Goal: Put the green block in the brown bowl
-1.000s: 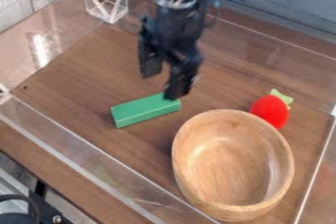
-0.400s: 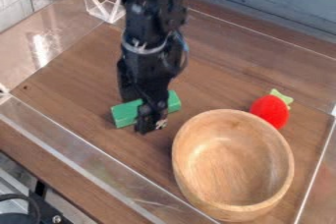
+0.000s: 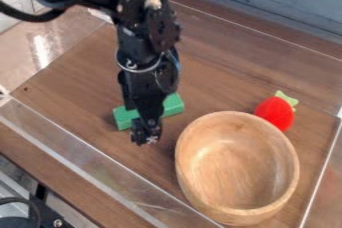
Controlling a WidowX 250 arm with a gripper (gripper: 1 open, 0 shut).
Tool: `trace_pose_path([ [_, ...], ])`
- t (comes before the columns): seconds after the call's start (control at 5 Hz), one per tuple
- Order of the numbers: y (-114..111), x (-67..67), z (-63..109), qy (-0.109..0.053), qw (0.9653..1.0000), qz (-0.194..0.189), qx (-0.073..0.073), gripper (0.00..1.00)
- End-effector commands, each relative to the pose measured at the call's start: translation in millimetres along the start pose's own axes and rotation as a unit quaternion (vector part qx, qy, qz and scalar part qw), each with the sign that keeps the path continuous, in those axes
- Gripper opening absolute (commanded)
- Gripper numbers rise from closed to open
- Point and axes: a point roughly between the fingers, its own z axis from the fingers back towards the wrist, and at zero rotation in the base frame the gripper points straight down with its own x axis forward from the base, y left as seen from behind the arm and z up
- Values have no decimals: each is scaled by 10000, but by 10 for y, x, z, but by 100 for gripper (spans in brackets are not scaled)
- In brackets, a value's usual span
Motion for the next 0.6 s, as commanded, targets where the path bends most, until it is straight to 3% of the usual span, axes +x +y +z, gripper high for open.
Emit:
trace_pose_path([
  [0.0, 181, 76, 162, -230, 9994, 90, 252, 100],
  [0.4, 191, 227, 181, -489, 9978, -393, 216, 100],
])
